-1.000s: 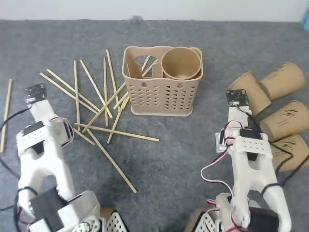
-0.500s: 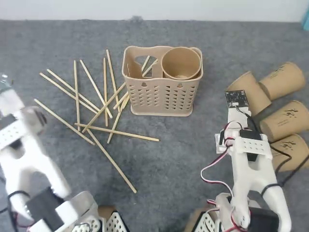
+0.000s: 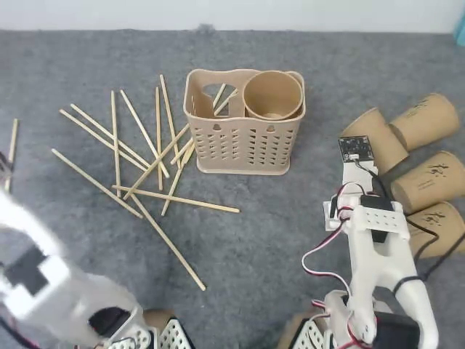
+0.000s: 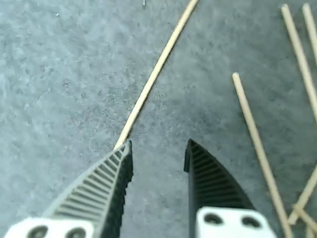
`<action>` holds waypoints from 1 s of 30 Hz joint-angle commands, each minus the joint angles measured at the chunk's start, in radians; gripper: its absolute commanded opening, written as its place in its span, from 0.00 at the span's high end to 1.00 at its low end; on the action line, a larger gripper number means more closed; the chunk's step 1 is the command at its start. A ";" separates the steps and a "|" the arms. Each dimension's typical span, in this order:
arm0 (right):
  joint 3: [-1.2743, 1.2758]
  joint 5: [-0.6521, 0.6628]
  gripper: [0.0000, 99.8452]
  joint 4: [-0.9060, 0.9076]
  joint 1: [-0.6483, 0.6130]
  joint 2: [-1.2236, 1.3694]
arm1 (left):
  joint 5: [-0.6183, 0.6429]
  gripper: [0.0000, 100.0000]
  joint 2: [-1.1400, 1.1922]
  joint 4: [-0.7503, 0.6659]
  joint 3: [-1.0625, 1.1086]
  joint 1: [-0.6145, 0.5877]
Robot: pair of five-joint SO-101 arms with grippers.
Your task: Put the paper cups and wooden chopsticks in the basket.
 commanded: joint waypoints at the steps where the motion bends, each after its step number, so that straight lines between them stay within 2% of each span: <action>1: -0.003 0.012 0.99 0.007 0.012 -0.050 | -0.173 0.83 0.203 0.048 -0.312 0.002; 7: -0.003 0.012 0.99 0.005 0.010 -0.050 | -0.262 0.83 0.523 0.046 -0.679 -0.003; 21: -0.003 0.012 0.99 0.004 0.008 -0.050 | -0.259 0.83 1.191 0.055 -1.524 0.020; 30: -0.003 0.051 0.99 0.001 0.002 -0.048 | -0.258 0.83 1.272 0.034 -1.540 0.049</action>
